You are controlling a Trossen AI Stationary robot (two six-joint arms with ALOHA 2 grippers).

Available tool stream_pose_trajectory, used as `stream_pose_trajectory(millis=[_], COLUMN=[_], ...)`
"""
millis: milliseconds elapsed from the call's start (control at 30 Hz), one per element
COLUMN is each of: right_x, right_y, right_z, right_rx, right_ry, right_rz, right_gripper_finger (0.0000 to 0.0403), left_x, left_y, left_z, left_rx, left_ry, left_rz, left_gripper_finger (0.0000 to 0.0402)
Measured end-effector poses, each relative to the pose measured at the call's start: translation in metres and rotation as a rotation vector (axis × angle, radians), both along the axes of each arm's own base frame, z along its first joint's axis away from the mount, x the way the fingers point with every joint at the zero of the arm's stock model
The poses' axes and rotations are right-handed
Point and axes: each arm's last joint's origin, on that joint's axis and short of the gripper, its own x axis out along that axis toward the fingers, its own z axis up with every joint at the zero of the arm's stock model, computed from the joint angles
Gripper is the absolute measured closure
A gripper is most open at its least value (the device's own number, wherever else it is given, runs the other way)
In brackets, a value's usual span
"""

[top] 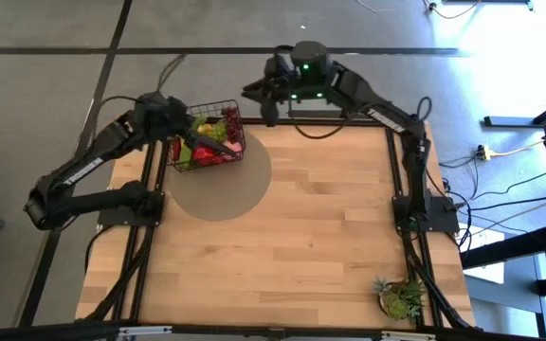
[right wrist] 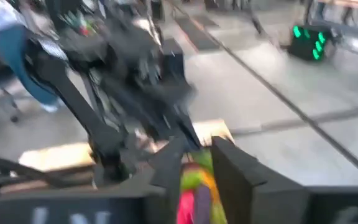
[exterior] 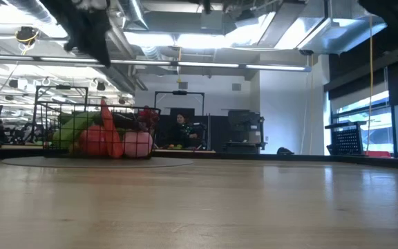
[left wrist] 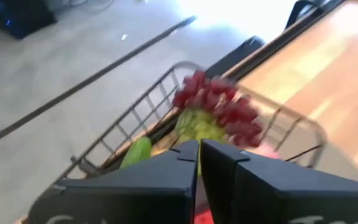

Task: Build produce basket
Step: Return to Home Position

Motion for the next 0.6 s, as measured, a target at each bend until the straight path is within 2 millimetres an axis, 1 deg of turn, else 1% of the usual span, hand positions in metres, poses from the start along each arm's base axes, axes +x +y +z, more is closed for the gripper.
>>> stream_pose_trajectory(millis=[100, 167, 267, 333, 400, 467, 533, 600], right_x=[-0.02, -0.038, -0.063, -0.076, -0.088, -0.104, -0.12, -0.135], right_y=[0.005, 0.011, 0.018, 0.023, 0.027, 0.033, 0.039, 0.045], right_z=[0.007, 0.017, 0.031, 0.037, 0.046, 0.055, 0.063, 0.066], right_rx=[-0.014, -0.047, -0.077, -0.089, -0.109, -0.122, -0.136, -0.127], right_ry=[0.091, 0.134, 0.178, 0.198, 0.189, 0.182, 0.189, 0.221], right_rz=[-0.041, -0.084, -0.148, -0.168, -0.179, -0.179, -0.181, -0.181], right_gripper_finger=[0.0375, 0.0395, 0.0392, 0.0397, 0.0401, 0.04, 0.0401, 0.0402], left_x=[-0.007, -0.012, -0.023, -0.031, -0.039, -0.047, -0.056, -0.065], left_y=[-0.01, -0.018, -0.032, -0.042, -0.05, -0.059, -0.067, -0.076], left_z=[0.023, 0.034, 0.051, 0.059, 0.064, 0.069, 0.071, 0.07], left_rx=[0.026, 0.027, 0.049, 0.066, 0.08, 0.097, 0.11, 0.118], left_ry=[-0.045, -0.061, -0.106, -0.128, -0.141, -0.163, -0.182, -0.19], left_rz=[-0.041, -0.067, -0.113, -0.131, -0.138, -0.144, -0.15, -0.154], left_gripper_finger=[0.0395, 0.0399, 0.04, 0.0401, 0.0401, 0.0401, 0.0401, 0.0401])
